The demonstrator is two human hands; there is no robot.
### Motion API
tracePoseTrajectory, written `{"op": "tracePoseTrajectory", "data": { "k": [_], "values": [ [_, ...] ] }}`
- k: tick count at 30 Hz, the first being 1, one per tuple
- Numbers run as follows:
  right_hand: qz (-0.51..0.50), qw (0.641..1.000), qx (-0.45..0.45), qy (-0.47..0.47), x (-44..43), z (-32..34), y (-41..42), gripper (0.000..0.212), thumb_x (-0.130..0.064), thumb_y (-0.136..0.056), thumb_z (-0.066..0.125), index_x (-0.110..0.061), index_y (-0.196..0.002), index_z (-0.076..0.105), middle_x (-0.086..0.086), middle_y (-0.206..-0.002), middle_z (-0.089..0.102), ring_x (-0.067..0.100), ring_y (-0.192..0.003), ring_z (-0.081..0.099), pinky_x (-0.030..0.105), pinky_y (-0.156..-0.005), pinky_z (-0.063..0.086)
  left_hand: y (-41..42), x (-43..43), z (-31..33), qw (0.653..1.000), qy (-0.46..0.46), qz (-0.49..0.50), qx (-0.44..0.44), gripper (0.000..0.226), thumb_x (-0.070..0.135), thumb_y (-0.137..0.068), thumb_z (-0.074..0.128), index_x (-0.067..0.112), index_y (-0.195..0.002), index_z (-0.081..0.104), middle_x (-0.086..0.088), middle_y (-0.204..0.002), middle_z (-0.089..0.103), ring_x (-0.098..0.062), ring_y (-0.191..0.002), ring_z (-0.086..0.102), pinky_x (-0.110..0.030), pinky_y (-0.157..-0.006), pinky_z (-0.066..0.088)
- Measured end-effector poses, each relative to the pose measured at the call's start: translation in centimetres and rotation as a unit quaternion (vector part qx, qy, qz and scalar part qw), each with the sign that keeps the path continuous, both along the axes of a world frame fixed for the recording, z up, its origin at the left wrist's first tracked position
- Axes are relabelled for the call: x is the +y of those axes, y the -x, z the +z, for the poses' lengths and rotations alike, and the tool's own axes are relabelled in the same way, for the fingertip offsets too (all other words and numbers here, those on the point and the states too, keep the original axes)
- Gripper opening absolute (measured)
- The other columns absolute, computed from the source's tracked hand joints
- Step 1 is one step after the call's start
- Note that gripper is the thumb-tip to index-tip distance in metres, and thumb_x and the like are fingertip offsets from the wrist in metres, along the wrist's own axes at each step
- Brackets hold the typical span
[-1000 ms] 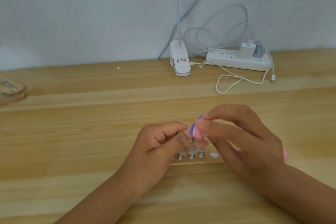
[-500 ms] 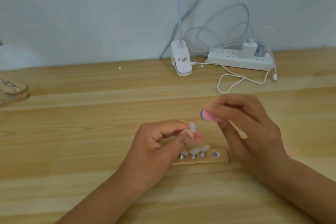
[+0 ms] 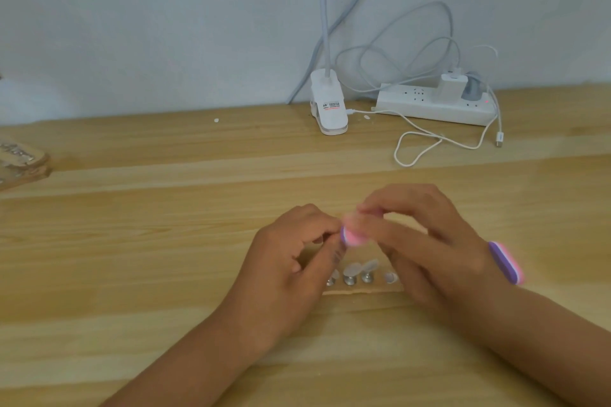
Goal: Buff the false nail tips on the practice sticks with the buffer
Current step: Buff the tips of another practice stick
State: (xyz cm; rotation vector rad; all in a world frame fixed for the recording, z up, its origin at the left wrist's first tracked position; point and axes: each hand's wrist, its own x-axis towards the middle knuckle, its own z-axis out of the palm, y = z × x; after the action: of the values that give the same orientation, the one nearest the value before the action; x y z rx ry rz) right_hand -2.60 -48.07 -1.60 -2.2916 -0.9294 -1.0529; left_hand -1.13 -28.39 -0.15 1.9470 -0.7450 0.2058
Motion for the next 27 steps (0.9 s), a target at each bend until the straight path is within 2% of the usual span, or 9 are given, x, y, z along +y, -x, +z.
{"op": "tracePoseTrajectory", "data": {
  "k": [2,5,9,12,15,17,20,23,27],
  "values": [
    [-0.013,1.0,0.001,-0.009,0.06,-0.03,-0.02,0.039,0.016,-0.088,0.056,-0.005,-0.119,0.067,0.013,-0.107,0.065,0.023,-0.102,0.058,0.026,-0.096,0.042,-0.02,-0.05,-0.03,1.0,0.005,0.002,0.011,0.014,0.016,-0.089,0.059,0.023,-0.085,0.071,0.011,-0.076,0.06,-0.012,-0.075,0.06,-0.025,-0.065,0.048],
    [0.012,1.0,-0.016,0.01,0.33,-0.24,0.43,0.029,0.004,-0.1,0.048,-0.007,-0.117,0.07,0.013,-0.105,0.066,0.024,-0.101,0.058,0.026,-0.096,0.042,0.0,-0.06,0.09,1.0,0.01,-0.01,0.015,0.016,0.017,-0.089,0.059,0.028,-0.088,0.071,0.015,-0.076,0.06,-0.008,-0.072,0.06,-0.019,-0.064,0.044],
    [-0.008,1.0,0.003,-0.016,0.1,-0.07,0.07,0.033,0.01,-0.093,0.054,-0.005,-0.117,0.07,0.011,-0.107,0.065,0.023,-0.101,0.059,0.029,-0.092,0.045,0.0,0.05,-0.07,1.0,0.012,-0.012,0.02,0.017,0.029,-0.09,0.056,0.026,-0.089,0.073,0.009,-0.078,0.063,-0.012,-0.074,0.062,-0.028,-0.064,0.049],
    [0.039,0.999,0.005,-0.008,0.8,-0.41,0.76,0.031,-0.003,-0.104,0.046,-0.01,-0.116,0.074,0.008,-0.111,0.064,0.023,-0.104,0.06,0.027,-0.096,0.043,0.06,-0.04,0.11,1.0,0.011,-0.025,0.011,0.017,0.027,-0.087,0.056,0.029,-0.092,0.072,0.013,-0.078,0.064,-0.01,-0.074,0.061,-0.025,-0.064,0.047],
    [0.013,0.999,0.013,-0.034,0.2,-0.17,0.1,0.035,0.008,-0.094,0.056,-0.014,-0.116,0.072,0.008,-0.111,0.064,0.022,-0.103,0.06,0.03,-0.091,0.047,-0.03,-0.1,0.0,1.0,0.007,0.005,0.009,0.016,0.022,-0.091,0.06,0.034,-0.085,0.069,0.013,-0.077,0.062,-0.01,-0.074,0.061,-0.021,-0.064,0.046],
    [0.0,0.999,0.019,-0.04,0.1,-0.22,-0.06,0.043,0.017,-0.084,0.06,-0.01,-0.115,0.073,0.011,-0.108,0.065,0.023,-0.101,0.061,0.03,-0.089,0.047,-0.04,-0.12,-0.04,1.0,0.007,0.008,0.012,0.013,0.024,-0.091,0.061,0.028,-0.086,0.072,0.013,-0.077,0.062,-0.01,-0.075,0.061,-0.017,-0.066,0.044],
    [0.039,0.999,0.016,-0.008,0.61,-0.59,0.54,0.046,0.017,-0.085,0.056,-0.008,-0.12,0.07,0.007,-0.114,0.061,0.021,-0.105,0.058,0.028,-0.095,0.043,0.02,-0.08,-0.06,1.0,0.02,-0.011,0.01,0.02,0.03,-0.089,0.057,0.024,-0.094,0.075,0.013,-0.08,0.064,-0.009,-0.075,0.062,-0.018,-0.065,0.046],
    [0.017,0.999,0.021,-0.04,-0.08,-0.24,-0.03,0.042,0.015,-0.085,0.061,-0.01,-0.118,0.071,0.006,-0.111,0.062,0.02,-0.102,0.06,0.029,-0.089,0.047,0.02,-0.02,-0.14,1.0,0.021,0.001,0.017,0.017,0.029,-0.091,0.058,0.024,-0.089,0.074,0.009,-0.079,0.063,-0.012,-0.073,0.063,-0.025,-0.066,0.05],
    [0.037,0.999,0.005,-0.033,0.81,-0.44,0.54,0.04,0.016,-0.087,0.057,-0.007,-0.116,0.072,0.008,-0.112,0.062,0.022,-0.104,0.059,0.027,-0.094,0.044,0.1,-0.06,0.18,0.999,0.027,-0.019,0.009,0.017,0.03,-0.09,0.056,0.026,-0.091,0.073,0.013,-0.079,0.064,-0.007,-0.074,0.062,-0.013,-0.066,0.043]
  ]
}}
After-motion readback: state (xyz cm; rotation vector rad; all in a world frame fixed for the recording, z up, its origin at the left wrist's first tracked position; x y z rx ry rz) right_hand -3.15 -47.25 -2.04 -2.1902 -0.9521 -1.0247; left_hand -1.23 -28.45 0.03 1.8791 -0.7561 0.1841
